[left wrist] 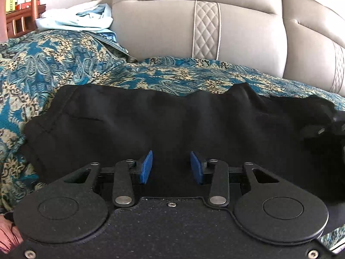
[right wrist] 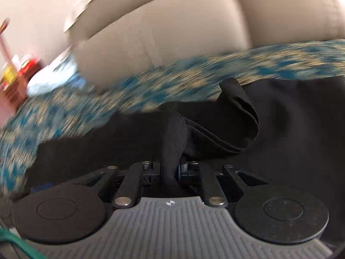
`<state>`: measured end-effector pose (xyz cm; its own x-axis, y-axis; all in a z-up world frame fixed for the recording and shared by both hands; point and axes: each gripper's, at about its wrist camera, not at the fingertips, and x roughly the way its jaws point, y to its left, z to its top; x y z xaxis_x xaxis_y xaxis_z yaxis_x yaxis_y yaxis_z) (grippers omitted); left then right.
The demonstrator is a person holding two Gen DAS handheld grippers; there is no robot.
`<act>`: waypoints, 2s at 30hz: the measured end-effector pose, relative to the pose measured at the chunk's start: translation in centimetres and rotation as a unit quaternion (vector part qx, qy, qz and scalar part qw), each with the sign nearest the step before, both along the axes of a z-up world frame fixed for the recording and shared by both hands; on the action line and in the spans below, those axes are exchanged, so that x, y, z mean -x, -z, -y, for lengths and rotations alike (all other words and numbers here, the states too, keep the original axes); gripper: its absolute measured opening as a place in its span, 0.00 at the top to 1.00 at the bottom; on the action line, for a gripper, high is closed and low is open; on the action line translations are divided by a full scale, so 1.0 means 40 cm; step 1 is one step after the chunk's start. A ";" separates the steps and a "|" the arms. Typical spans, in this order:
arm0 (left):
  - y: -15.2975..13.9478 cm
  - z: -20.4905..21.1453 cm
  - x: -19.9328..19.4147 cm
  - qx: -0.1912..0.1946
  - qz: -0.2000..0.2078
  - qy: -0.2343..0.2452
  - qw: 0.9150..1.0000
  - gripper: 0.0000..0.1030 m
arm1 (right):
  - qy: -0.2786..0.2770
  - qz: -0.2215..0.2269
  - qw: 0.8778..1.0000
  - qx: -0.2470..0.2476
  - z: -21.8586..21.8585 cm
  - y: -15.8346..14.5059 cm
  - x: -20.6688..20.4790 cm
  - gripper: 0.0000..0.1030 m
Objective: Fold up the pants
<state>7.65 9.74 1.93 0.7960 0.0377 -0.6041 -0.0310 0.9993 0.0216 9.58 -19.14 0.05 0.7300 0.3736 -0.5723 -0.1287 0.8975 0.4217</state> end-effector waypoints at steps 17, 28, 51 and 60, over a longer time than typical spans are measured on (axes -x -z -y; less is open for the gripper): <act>-0.022 0.002 0.031 0.018 0.007 0.022 1.000 0.62 | -0.183 0.090 0.979 0.018 -0.113 -0.042 0.153 0.17; -0.056 0.182 0.105 0.027 0.039 0.178 0.983 0.62 | 0.065 0.075 0.993 0.065 0.128 -0.029 0.204 0.14; 0.012 0.329 0.118 0.004 -0.017 0.237 0.971 0.63 | 0.078 0.032 0.974 0.211 0.104 0.036 0.348 0.11; 0.038 0.478 -0.017 -0.036 -0.001 0.272 0.962 0.62 | 0.075 0.037 0.975 0.207 0.107 0.042 0.348 0.09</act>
<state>8.35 -9.39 0.42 0.7082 -0.3419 -0.6177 0.4959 0.8636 0.0906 -4.33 -23.43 -1.65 0.8042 0.0077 -0.5943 0.0012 0.9999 0.0144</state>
